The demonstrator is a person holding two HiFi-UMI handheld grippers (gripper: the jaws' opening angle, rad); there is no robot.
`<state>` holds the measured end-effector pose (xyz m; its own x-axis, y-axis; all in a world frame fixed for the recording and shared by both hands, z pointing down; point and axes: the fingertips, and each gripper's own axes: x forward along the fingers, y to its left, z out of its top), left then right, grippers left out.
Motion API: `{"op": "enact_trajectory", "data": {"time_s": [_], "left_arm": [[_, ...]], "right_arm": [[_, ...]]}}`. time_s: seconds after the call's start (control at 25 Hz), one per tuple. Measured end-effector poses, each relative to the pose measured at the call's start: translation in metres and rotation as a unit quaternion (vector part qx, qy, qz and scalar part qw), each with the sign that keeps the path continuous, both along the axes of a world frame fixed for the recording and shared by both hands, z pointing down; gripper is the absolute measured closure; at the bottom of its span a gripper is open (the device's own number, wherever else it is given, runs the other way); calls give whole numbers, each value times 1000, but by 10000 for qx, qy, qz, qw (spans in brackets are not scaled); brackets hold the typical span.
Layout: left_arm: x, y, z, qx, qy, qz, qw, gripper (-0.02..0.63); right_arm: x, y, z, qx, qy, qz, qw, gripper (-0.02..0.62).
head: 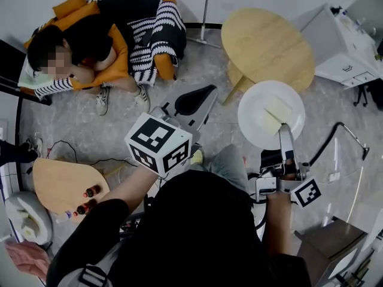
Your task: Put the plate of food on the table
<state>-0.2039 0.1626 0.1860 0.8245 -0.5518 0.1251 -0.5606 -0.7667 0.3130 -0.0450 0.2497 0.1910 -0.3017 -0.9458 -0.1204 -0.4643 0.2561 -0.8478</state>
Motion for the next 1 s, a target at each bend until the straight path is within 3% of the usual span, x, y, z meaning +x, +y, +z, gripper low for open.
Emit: {"op": "enact_trajectory", "data": {"time_s": [0.64,1.0], "left_arm": [[10,6,3,68,-57,357,9993,594],[5,7,1,83,-34,296,9995,594]], "right_arm": [[5,14,-3,19,-29,337,9994,566],[7,15,-3,-13,-40,364,9993,566]]}}
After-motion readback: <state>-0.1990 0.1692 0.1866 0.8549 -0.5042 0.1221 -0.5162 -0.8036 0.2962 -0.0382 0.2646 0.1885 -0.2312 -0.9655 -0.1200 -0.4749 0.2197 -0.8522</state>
